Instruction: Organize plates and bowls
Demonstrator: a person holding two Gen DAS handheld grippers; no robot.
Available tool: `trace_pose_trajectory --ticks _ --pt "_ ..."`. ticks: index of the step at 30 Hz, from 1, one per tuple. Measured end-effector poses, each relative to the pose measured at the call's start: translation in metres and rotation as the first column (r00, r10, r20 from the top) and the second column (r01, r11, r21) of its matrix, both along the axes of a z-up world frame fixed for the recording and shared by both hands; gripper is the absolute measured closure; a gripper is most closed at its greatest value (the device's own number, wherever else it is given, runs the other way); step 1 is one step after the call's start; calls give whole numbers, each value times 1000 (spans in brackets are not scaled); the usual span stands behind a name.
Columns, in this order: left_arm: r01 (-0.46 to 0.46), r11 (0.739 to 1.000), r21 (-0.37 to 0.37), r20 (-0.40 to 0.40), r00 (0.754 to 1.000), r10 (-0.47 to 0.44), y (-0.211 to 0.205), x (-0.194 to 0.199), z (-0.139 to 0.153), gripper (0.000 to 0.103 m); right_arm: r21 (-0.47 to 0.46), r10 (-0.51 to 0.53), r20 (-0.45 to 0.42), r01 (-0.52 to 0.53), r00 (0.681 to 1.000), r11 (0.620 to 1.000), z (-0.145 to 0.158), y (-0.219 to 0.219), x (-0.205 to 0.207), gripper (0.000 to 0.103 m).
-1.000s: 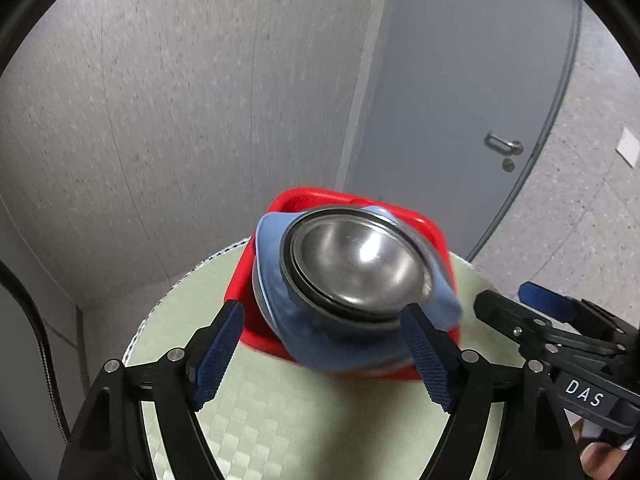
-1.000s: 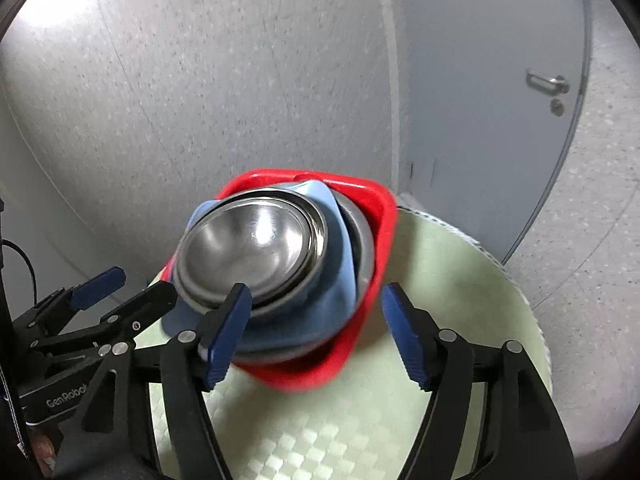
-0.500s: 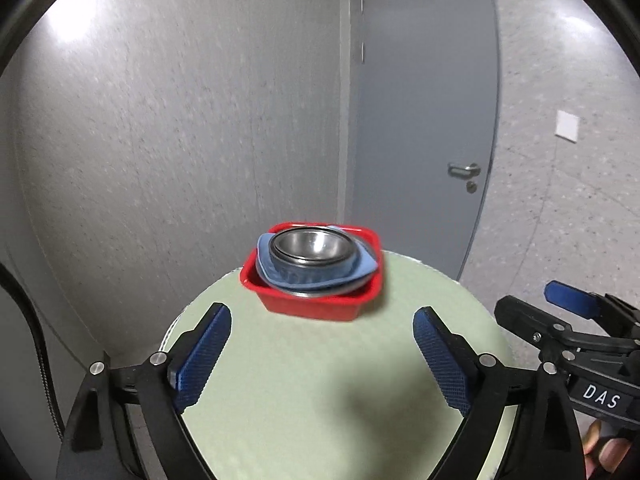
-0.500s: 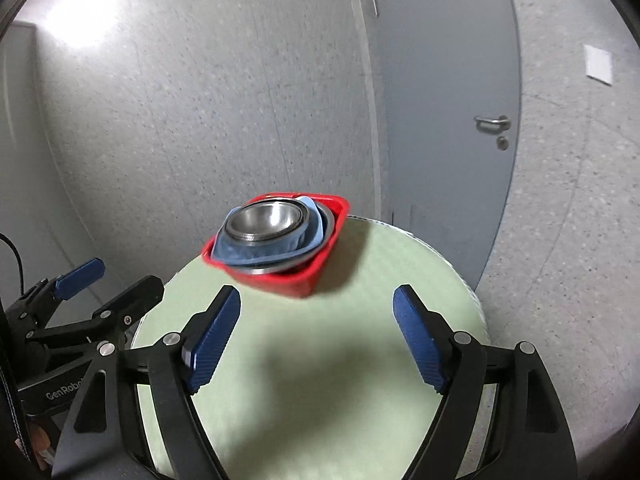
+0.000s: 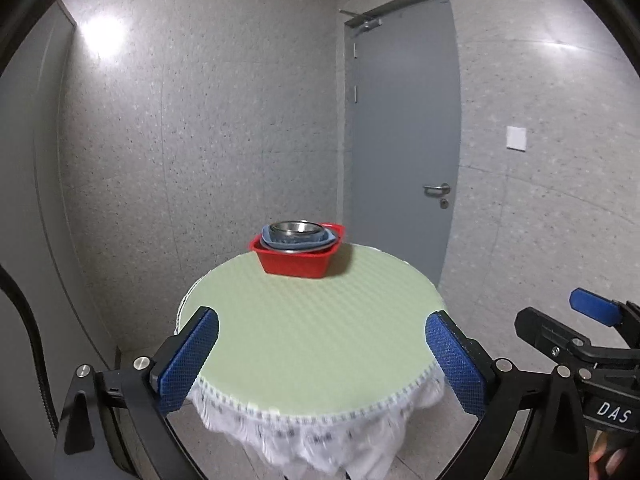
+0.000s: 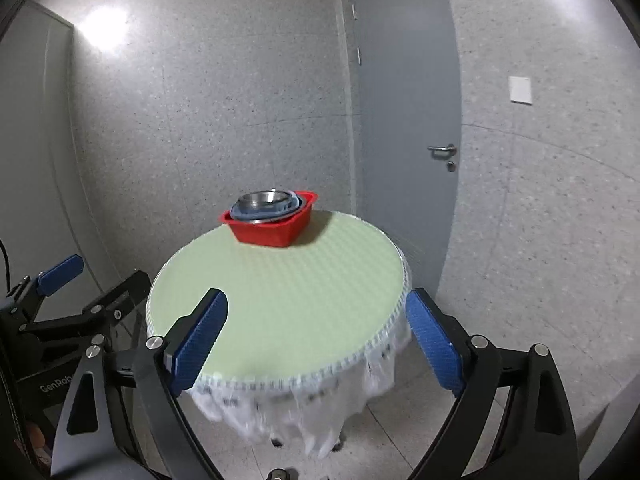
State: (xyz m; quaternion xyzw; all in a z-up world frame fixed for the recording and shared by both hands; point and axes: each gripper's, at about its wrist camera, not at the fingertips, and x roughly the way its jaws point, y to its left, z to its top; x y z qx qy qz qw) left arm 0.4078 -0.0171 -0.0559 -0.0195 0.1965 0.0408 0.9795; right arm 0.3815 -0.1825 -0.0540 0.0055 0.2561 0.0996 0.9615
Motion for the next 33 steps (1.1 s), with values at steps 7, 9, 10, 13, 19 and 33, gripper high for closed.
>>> trace_pose_trajectory --ticks 7,9,10,13,19,33 --pt "30 1000 4 18 999 -30 -22 -99 10 1 -4 -35 19 35 999 999 4 -16 -79 9" --pt "38 999 7 41 998 -39 -25 -129 11 1 -20 -48 39 48 998 999 5 -15 -103 9" --pt "38 999 9 43 998 -38 -24 -137 12 1 -24 -49 49 51 998 998 5 -14 -110 8" --pt "47 999 9 58 997 -47 -21 -161 9 1 -41 -58 78 61 995 997 4 -11 -138 7" --pt "64 998 19 71 995 -65 -3 -188 4 1 -54 -100 118 107 988 993 2 1 -186 4" --pt "83 996 18 80 993 -84 42 -283 -11 1 -48 -158 127 165 979 985 -17 38 -260 1"
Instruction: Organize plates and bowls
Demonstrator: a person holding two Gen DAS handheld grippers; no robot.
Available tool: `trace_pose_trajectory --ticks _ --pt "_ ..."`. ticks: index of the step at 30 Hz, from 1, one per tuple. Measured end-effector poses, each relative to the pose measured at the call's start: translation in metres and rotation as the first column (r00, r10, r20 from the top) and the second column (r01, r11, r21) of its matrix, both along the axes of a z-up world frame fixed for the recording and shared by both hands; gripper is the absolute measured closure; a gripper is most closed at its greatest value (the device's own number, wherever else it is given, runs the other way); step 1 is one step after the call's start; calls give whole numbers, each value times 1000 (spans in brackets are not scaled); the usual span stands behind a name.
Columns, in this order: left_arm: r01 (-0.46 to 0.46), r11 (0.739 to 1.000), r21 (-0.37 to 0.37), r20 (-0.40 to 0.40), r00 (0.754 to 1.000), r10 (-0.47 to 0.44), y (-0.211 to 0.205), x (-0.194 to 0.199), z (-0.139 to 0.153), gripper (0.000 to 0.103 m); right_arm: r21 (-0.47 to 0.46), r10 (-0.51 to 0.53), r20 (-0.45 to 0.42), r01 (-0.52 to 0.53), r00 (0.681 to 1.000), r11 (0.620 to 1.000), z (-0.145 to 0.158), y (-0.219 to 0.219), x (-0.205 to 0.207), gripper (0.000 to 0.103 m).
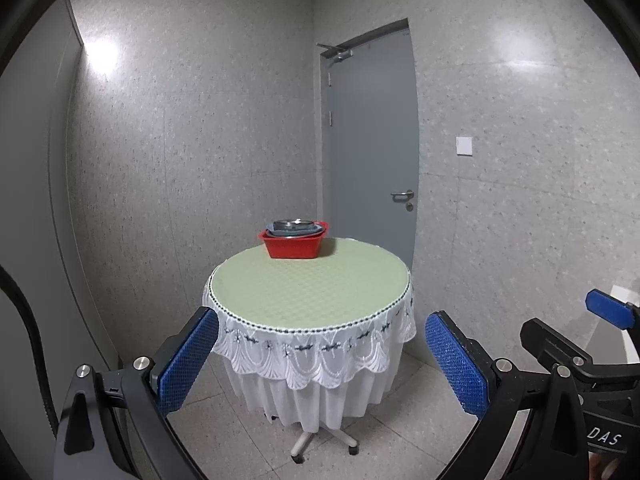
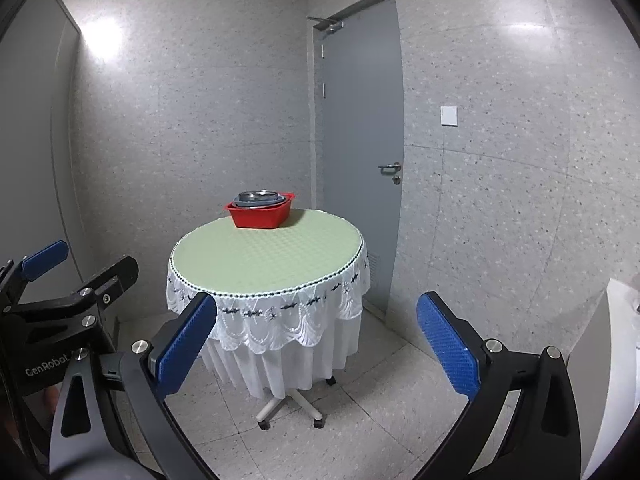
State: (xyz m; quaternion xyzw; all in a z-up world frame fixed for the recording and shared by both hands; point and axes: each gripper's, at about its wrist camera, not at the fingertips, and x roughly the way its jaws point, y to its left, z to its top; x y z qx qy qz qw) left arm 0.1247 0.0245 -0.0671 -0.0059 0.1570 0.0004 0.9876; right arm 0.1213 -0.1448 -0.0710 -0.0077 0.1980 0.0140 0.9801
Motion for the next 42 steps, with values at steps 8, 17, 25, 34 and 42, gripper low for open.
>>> trace_pose_trajectory --ticks 8,17,25,34,42 --pt "17 1000 -13 9 1000 -17 15 -27 -10 1 -7 -18 6 18 1000 1000 -12 9 -22 1" --pt "43 999 -13 15 999 -43 22 -35 -14 1 -11 -42 8 42 999 999 -19 8 -36 1" --pt "53 998 -14 23 998 -53 25 -38 -12 1 -15 -55 15 55 998 998 -16 6 -43 1" --pt "53 999 -12 30 998 -53 24 -39 -12 1 -16 -55 20 55 998 998 -14 3 -47 1" --pt "50 999 -13 37 998 -49 22 -39 -15 1 -17 -50 28 50 998 999 -11 1 -48 1"
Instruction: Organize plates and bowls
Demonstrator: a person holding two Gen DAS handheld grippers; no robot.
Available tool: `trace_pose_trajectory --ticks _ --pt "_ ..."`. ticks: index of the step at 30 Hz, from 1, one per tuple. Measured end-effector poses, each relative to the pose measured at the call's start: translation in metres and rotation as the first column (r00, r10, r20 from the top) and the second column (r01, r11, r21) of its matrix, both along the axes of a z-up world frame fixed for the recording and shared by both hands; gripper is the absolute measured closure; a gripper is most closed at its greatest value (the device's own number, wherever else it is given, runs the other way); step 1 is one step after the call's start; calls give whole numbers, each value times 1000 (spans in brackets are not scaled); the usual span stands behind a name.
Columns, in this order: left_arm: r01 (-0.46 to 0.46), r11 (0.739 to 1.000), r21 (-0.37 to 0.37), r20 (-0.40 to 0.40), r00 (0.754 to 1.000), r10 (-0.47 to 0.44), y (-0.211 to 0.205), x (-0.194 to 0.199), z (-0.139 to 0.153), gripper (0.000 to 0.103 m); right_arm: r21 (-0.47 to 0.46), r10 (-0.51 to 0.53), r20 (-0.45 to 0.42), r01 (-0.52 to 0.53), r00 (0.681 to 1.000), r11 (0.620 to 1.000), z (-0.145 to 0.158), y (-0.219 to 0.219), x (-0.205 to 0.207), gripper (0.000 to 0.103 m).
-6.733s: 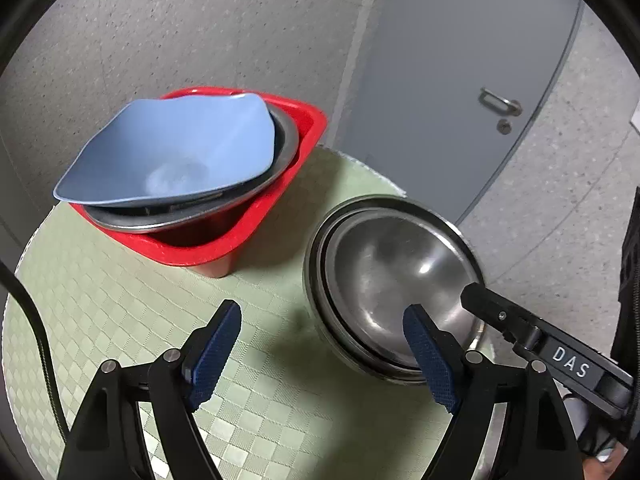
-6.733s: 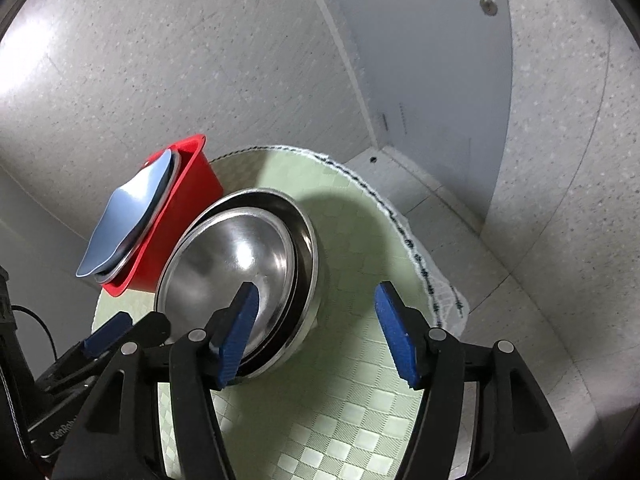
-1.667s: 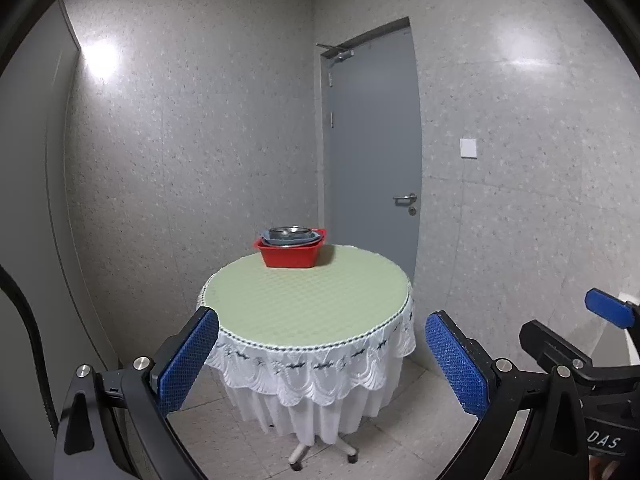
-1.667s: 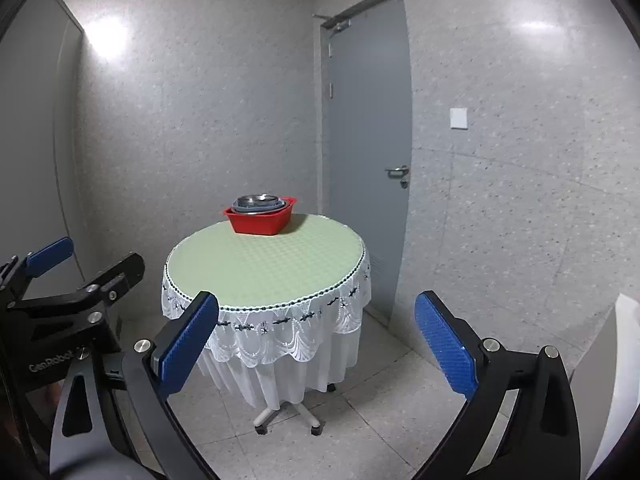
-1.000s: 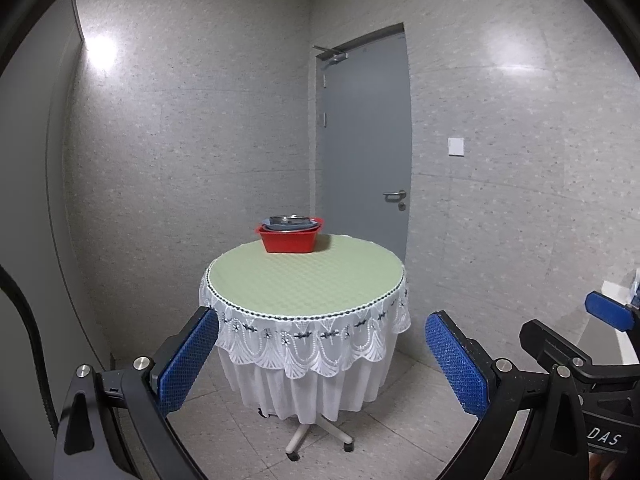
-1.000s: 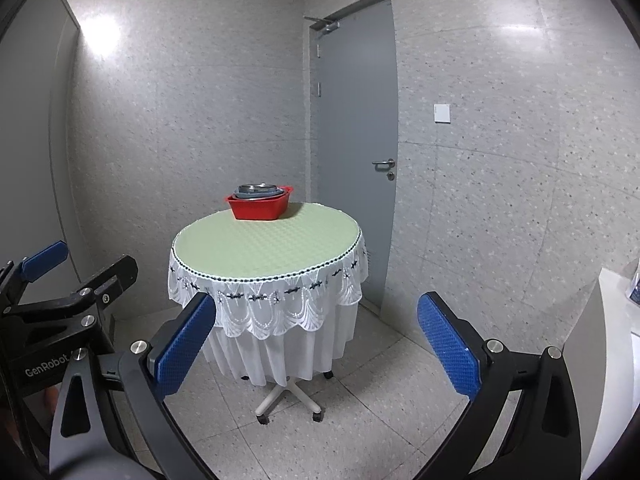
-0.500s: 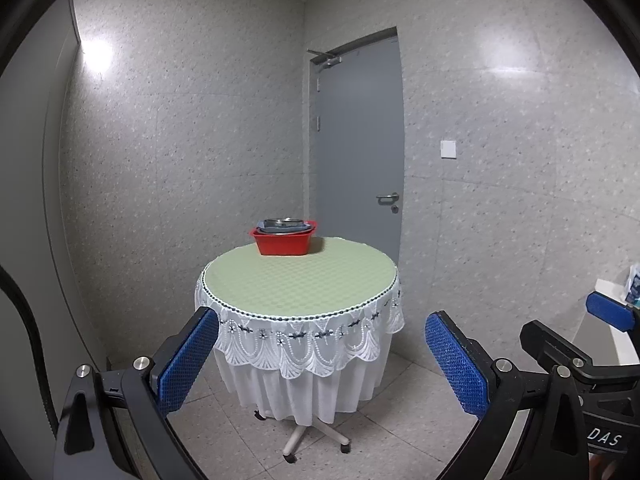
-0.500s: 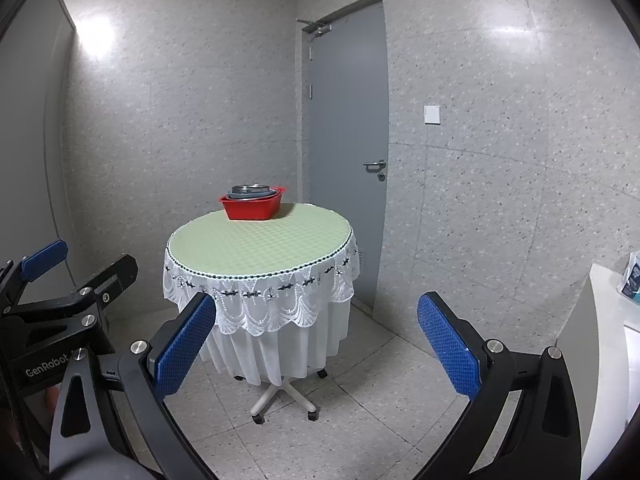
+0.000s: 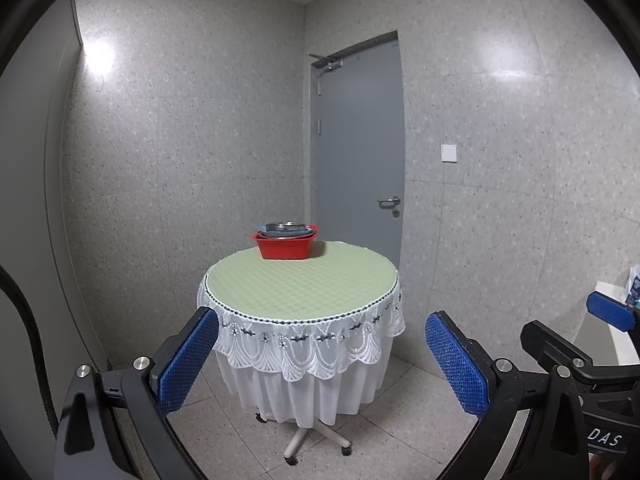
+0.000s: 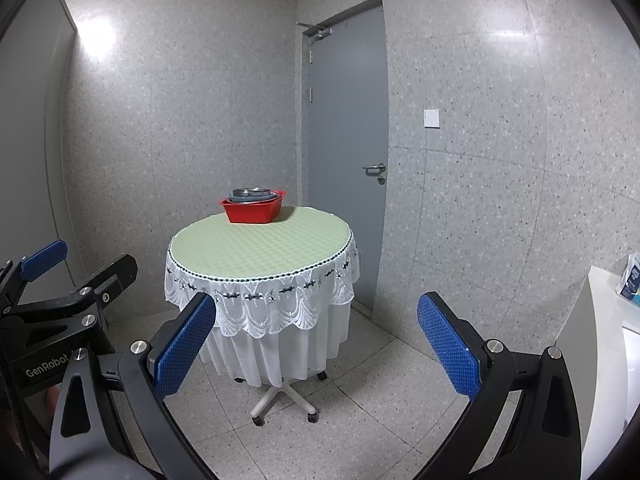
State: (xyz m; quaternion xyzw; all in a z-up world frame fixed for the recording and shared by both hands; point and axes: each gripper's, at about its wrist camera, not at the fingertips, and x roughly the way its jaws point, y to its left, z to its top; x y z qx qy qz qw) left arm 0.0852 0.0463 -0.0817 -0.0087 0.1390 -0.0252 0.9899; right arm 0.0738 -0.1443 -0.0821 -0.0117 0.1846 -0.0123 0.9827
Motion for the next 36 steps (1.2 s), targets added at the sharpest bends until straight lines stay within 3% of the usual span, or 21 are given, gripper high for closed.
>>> trace_pose_trajectory --ticks 36 --pt "-11 1000 4 15 1000 11 -1 8 -12 1 0 9 -10 -9 1000 1000 -2 -6 6 1"
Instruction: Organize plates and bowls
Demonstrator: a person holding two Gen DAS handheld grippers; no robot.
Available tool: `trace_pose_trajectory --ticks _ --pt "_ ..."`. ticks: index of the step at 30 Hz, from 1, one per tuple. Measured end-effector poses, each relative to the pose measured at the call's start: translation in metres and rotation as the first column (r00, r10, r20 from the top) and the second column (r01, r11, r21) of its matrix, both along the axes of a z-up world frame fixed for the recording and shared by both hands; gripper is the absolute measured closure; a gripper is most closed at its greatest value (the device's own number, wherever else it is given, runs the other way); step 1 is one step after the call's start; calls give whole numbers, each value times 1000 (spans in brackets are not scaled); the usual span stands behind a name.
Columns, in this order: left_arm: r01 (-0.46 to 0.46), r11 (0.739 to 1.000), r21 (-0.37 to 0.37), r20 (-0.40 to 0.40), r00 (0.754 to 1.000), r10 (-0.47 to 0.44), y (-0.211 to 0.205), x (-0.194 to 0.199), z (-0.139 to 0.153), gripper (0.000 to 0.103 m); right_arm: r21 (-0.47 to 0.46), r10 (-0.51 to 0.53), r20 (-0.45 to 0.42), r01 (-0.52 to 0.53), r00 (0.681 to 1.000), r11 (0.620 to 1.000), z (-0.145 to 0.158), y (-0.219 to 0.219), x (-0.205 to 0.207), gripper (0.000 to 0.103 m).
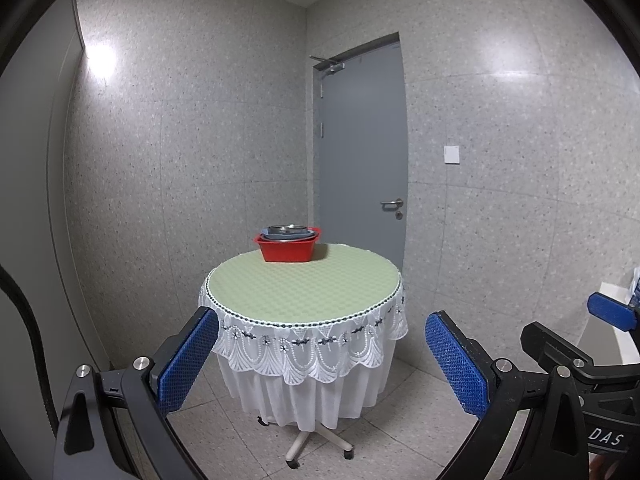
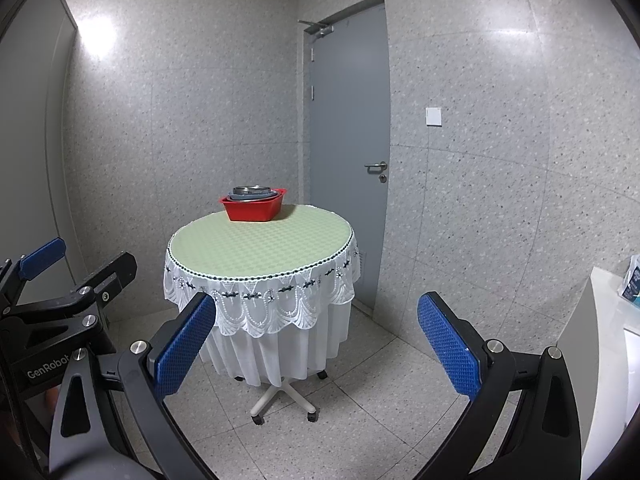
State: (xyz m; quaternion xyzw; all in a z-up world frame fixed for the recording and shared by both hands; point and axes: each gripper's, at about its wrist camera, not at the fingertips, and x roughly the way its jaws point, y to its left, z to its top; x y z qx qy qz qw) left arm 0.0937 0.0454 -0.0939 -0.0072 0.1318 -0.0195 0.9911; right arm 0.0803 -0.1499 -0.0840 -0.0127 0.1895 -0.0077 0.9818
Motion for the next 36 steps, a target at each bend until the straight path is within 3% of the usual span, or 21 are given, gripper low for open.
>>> trace_pose_trajectory --ticks 36 --pt "-5 1000 9 31 1000 5 2 -3 -8 1 -2 -3 6 3 1000 1000 -1 1 -6 1"
